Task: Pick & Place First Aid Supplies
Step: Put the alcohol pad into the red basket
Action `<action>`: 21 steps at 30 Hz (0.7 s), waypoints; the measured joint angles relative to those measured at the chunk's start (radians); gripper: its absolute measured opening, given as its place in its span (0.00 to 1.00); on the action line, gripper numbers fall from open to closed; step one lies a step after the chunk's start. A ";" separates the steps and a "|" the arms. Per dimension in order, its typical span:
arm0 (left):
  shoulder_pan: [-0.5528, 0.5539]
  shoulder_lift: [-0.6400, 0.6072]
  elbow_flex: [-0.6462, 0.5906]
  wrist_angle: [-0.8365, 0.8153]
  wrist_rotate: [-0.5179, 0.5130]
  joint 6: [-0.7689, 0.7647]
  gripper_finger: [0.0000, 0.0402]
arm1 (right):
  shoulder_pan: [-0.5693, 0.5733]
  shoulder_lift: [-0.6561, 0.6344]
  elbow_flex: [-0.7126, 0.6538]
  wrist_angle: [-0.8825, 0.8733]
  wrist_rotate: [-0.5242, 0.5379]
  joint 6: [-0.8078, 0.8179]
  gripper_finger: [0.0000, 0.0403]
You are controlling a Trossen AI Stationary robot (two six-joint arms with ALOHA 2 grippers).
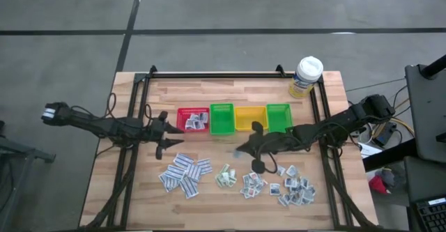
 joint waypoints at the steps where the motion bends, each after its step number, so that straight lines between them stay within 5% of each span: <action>1: 0.000 0.010 0.000 0.014 0.000 0.000 0.42 | 0.000 0.000 0.000 0.004 0.033 -0.010 0.02; 10: 0.000 0.139 -0.001 0.197 0.000 0.002 0.42 | 0.000 0.000 -0.001 0.051 0.342 -0.061 0.02; 21: 0.000 0.308 -0.001 0.429 -0.010 0.026 0.42 | 0.000 0.002 -0.001 0.168 0.569 -0.152 0.02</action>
